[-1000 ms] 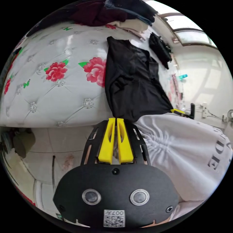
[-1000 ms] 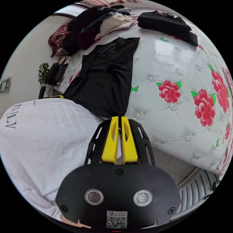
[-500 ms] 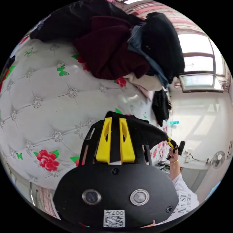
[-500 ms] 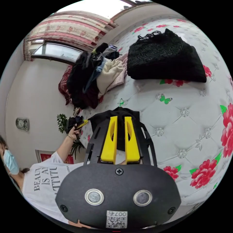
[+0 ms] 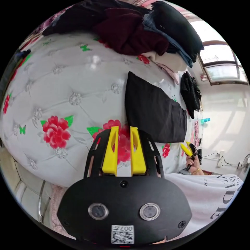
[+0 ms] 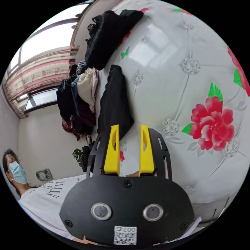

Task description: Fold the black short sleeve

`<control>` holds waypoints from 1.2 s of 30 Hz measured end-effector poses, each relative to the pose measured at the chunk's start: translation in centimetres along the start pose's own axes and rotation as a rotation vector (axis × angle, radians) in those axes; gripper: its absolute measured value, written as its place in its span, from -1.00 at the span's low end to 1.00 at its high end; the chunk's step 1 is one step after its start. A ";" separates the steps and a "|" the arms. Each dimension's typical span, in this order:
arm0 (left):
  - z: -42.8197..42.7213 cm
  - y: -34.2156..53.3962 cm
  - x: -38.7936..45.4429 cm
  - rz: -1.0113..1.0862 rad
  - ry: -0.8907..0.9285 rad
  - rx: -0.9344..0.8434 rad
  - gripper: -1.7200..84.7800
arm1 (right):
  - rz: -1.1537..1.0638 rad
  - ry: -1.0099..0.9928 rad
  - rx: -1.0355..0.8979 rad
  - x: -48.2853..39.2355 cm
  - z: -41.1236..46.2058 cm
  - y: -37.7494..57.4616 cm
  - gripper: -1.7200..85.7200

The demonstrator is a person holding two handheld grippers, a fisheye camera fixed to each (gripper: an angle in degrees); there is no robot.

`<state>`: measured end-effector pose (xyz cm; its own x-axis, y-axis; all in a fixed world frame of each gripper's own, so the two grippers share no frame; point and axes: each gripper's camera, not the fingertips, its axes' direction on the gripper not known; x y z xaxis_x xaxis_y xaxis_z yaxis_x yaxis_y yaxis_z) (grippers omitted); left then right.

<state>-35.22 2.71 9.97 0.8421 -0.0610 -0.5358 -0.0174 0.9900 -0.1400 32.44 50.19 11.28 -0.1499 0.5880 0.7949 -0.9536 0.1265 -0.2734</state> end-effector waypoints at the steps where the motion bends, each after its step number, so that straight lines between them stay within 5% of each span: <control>1: 0.2 0.1 -0.3 -0.010 0.012 -0.007 -0.78 | 0.023 -0.027 0.002 0.5 0.5 -0.1 -0.85; 6: -0.8 0.2 -2.0 -0.062 0.093 0.025 -0.78 | -0.039 0.000 0.071 -3.1 0.8 -2.2 -0.94; 9: -2.1 0.8 -3.1 -0.057 0.091 0.047 -0.78 | -0.285 0.117 0.045 -11.1 1.5 -3.1 -0.96; 14: -2.7 2.5 -6.4 -0.096 0.127 0.058 -0.78 | -0.917 0.228 -0.288 -29.7 11.5 2.1 -0.96; 19: -3.0 4.3 -9.1 -0.114 0.163 0.076 -0.76 | -1.210 0.226 -0.638 -35.1 26.1 12.9 -0.95; 24: -2.4 6.2 -12.4 -0.120 0.226 0.061 -0.71 | -1.070 0.202 -0.880 -30.6 36.9 17.3 -0.91; 36: 1.1 5.9 -14.5 0.019 0.340 0.034 -0.60 | -0.444 0.124 -0.453 -16.3 23.9 6.3 -0.83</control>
<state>-46.97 9.57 17.80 0.6141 -0.0758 -0.7856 -0.0086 0.9947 -0.1027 22.61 22.37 9.54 0.2909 0.4864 0.8239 -0.7087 0.6880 -0.1559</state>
